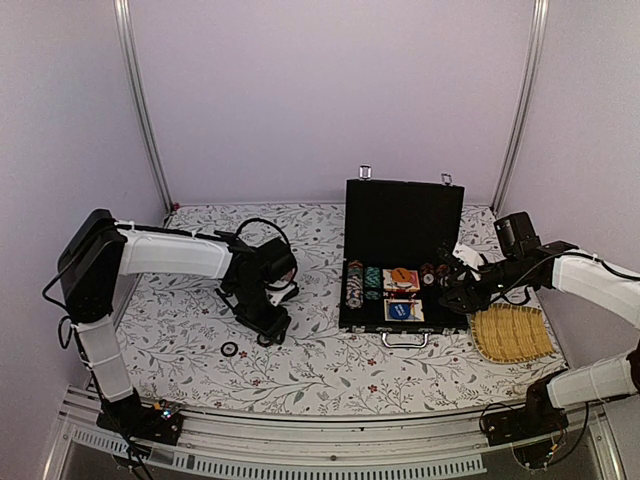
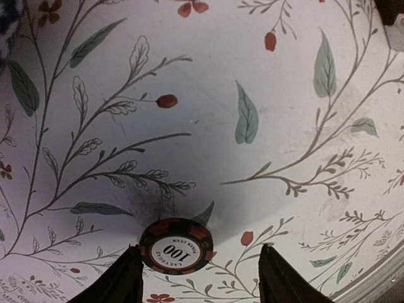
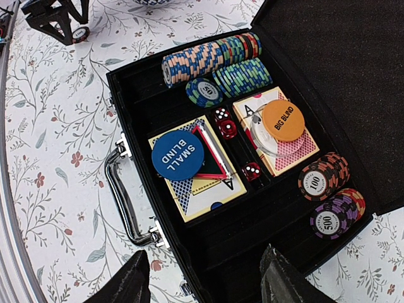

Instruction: Pack up texas hold em set

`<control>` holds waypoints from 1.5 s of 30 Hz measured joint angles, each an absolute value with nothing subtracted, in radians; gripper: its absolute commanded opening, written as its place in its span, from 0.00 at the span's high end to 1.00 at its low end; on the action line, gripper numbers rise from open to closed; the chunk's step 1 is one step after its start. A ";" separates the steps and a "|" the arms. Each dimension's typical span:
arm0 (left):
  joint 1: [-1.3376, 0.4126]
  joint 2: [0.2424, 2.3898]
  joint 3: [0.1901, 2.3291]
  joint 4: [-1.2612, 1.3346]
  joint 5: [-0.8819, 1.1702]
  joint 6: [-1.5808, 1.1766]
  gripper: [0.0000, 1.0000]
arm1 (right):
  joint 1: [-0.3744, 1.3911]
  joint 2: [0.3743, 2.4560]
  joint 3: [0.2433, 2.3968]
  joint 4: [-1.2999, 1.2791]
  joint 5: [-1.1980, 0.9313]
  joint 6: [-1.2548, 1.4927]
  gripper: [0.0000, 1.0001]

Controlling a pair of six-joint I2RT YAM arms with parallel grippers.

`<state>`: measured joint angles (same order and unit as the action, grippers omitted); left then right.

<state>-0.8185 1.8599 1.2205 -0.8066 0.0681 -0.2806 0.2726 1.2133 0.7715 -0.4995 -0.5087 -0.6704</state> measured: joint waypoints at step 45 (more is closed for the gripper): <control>-0.819 1.879 1.185 -0.791 0.026 -0.296 0.64 | 0.273 1.250 0.771 -0.500 -0.511 -0.671 0.40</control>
<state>-0.8188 1.8786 1.1847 -0.7910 0.0261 -0.2958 0.2726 1.2503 0.7708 -0.4995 -0.5110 -0.6712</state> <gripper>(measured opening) 0.396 0.604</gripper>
